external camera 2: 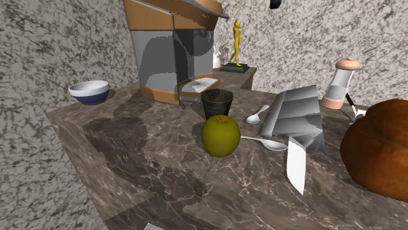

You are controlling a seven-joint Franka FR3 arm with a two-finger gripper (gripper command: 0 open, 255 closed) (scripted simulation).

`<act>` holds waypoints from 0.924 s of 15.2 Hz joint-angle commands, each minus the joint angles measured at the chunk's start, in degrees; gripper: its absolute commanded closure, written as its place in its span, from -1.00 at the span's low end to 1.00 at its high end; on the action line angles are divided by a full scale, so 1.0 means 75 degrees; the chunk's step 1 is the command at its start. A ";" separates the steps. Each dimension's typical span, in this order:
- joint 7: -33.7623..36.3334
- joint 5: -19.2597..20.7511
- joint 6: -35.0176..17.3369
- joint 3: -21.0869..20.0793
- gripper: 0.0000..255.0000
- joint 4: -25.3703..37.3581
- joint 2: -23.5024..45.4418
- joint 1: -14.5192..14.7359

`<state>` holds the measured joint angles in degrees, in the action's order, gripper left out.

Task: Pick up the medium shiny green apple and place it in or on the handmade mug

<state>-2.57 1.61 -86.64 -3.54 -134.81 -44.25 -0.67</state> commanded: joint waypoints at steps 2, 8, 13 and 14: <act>0.0112 -0.0070 -0.0244 -0.0094 -1.00 -0.0118 0.0101 0.0032; 0.0765 -0.0423 -0.1739 -0.0676 -1.00 -0.0610 0.0944 0.0207; 0.1316 -0.0579 -0.2987 -0.1172 -1.00 -0.0722 0.1940 0.0309; 0.1431 -0.0588 -0.3230 -0.1271 -1.00 -0.0710 0.2167 0.0323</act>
<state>7.16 -2.63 -108.61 -12.21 -140.07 -29.86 1.60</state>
